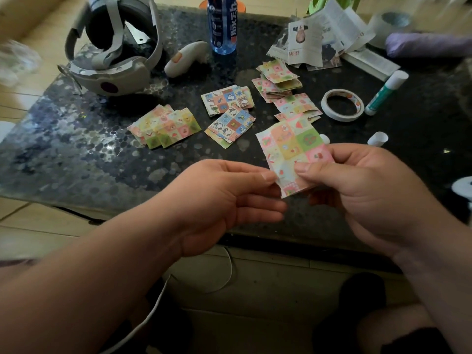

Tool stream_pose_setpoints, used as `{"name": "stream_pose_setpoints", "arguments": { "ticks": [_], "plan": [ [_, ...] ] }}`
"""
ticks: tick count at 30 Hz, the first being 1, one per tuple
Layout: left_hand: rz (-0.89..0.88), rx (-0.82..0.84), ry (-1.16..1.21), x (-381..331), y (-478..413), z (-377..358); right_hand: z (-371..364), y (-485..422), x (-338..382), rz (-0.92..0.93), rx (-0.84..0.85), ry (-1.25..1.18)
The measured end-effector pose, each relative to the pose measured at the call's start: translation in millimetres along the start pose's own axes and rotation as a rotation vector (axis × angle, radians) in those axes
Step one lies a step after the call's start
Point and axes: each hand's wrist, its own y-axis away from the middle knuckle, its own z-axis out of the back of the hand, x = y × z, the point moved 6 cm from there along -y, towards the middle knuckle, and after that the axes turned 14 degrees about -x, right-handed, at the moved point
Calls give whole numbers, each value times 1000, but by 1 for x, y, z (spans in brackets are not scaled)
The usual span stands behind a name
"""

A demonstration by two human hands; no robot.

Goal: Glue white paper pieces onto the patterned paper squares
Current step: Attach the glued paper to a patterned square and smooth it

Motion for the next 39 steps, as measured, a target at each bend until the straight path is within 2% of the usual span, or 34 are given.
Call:
{"name": "stream_pose_setpoints", "arguments": {
  "ticks": [9, 39],
  "plan": [
    [40, -8, 130, 10, 4, -4, -1, -1, 4, 93, 5, 20],
    [32, -25, 130, 9, 5, -5, -3, -1, 1, 158, 20, 108]
  ]
}}
